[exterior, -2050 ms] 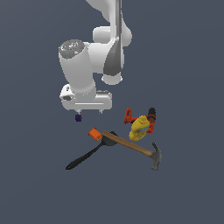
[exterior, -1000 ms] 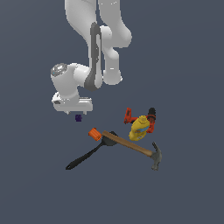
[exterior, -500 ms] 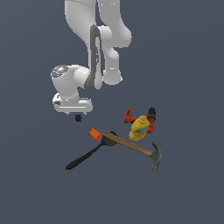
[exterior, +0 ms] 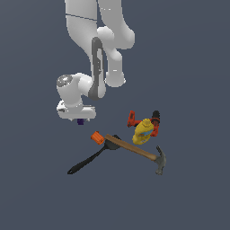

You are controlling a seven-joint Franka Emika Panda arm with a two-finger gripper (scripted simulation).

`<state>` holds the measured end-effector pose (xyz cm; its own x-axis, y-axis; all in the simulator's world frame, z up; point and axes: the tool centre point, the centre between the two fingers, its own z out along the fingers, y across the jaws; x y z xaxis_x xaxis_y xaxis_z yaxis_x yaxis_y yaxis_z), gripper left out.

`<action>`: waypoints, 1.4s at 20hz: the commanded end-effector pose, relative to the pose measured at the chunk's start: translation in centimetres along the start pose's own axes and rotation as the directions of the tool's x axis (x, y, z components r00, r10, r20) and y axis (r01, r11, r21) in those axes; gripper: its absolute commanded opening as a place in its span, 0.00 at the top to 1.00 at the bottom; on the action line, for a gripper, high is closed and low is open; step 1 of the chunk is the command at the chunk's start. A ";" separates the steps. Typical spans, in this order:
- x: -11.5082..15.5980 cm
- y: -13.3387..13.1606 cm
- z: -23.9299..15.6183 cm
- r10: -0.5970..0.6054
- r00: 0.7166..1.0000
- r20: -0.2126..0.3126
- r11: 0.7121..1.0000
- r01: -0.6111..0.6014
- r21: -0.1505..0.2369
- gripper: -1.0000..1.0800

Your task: Pick up a designated object from a clutter of objects.

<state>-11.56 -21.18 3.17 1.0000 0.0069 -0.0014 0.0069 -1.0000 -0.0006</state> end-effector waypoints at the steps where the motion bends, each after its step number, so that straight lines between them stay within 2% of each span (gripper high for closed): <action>1: 0.0 0.0 0.6 0.000 1.000 -0.001 1.000 0.000 0.000 0.04; 4: 0.0 0.0 0.8 0.000 1.000 -0.001 1.000 0.000 0.000 0.04; 5: 0.0 0.0 0.8 0.000 1.000 -0.001 1.000 0.000 0.000 1.00; 19: 0.0 -0.2 0.4 0.001 1.000 -0.002 1.000 -0.001 0.000 1.00; 28: 0.0 -2.4 -2.4 0.001 1.000 -0.002 1.000 -0.001 0.000 1.00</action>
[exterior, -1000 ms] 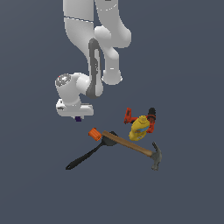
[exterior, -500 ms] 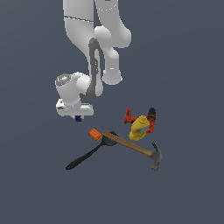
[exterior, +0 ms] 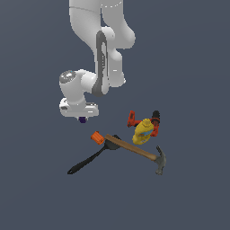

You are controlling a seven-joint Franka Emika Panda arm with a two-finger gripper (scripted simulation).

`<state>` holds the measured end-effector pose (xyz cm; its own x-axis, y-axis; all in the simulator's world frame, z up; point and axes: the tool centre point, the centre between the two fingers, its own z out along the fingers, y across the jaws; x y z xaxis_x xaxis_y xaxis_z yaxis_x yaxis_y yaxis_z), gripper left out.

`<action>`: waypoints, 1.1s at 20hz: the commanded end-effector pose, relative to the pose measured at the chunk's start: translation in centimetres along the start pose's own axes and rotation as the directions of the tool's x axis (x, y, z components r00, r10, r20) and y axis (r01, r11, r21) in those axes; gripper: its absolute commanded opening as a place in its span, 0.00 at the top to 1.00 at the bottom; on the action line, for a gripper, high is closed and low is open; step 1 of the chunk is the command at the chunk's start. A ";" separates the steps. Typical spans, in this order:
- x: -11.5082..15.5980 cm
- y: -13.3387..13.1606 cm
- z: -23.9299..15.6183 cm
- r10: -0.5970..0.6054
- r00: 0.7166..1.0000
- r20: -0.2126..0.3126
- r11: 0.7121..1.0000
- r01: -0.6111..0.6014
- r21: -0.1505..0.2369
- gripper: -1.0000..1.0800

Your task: Pick up a designated object from a clutter of objects.

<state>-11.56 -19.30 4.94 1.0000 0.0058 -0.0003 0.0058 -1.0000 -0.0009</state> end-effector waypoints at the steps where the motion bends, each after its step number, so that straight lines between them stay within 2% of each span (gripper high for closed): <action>1: 0.0 -0.9 -1.2 0.000 1.000 -0.001 1.000 0.000 0.000 1.00; 9: 0.1 -4.8 -6.4 0.000 1.000 0.000 1.000 0.000 0.000 1.00; 22: 0.3 -12.7 -17.3 0.001 1.000 0.001 1.000 -0.001 -0.008 1.00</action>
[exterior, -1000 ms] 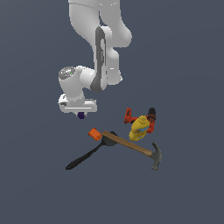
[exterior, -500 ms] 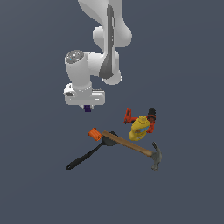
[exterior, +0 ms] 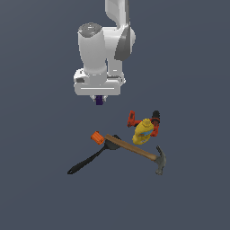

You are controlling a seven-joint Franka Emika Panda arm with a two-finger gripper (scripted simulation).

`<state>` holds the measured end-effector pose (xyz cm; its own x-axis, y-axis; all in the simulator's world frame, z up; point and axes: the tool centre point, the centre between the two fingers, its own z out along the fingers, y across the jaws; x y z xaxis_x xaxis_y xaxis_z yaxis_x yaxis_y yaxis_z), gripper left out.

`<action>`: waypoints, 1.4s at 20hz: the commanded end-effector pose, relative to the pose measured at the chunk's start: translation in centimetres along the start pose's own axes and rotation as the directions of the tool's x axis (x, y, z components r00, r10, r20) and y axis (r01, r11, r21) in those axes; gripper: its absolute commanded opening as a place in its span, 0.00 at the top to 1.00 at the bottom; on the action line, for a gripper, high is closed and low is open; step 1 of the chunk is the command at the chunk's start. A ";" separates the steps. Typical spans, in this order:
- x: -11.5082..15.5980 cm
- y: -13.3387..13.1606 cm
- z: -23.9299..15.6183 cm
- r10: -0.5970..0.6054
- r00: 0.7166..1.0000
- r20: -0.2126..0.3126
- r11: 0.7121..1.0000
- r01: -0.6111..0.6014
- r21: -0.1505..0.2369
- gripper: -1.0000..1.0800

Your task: Pick up a designated object from a clutter of objects.

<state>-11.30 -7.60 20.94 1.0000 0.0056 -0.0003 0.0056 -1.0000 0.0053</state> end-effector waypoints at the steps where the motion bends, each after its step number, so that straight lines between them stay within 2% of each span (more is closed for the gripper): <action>1: 0.0 -1.6 -2.2 0.000 1.000 0.000 1.000 0.000 -0.002 1.00; 17: 0.6 -11.8 -16.2 -0.003 1.000 0.000 1.000 0.003 0.002 1.00; 23: 1.0 -14.4 -19.8 -0.003 1.000 0.000 1.000 0.003 0.004 1.00; 28: 1.3 -15.6 -21.5 -0.003 1.000 0.000 1.000 0.003 0.005 1.00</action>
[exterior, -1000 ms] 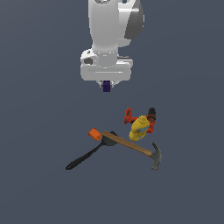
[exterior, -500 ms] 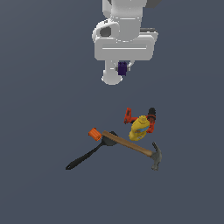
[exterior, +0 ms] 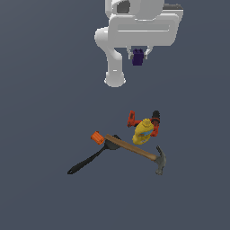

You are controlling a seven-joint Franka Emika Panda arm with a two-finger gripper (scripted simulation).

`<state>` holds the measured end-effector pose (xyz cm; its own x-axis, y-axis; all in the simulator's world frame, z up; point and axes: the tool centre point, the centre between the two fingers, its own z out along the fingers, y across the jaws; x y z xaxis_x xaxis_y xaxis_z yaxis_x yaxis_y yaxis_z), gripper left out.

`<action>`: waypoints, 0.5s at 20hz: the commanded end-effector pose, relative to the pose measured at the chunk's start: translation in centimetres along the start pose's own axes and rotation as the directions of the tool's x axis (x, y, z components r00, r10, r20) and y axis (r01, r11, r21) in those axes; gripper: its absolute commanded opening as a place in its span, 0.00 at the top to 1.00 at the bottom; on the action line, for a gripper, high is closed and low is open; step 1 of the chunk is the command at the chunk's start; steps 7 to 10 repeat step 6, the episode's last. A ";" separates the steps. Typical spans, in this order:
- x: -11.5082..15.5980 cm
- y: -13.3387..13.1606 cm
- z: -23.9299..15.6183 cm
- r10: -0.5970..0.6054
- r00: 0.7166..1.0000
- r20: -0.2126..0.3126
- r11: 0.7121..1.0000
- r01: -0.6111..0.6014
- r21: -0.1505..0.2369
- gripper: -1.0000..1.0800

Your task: Pick up a designated object from a clutter of objects.

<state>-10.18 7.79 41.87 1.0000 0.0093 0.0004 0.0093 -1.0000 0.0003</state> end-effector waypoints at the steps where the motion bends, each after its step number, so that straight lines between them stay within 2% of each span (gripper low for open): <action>1: 0.1 -0.5 -0.7 0.001 1.000 0.001 1.000 -0.001 0.000 1.00; 10: 0.2 -0.7 -1.0 0.001 1.000 0.000 1.000 -0.001 0.000 1.00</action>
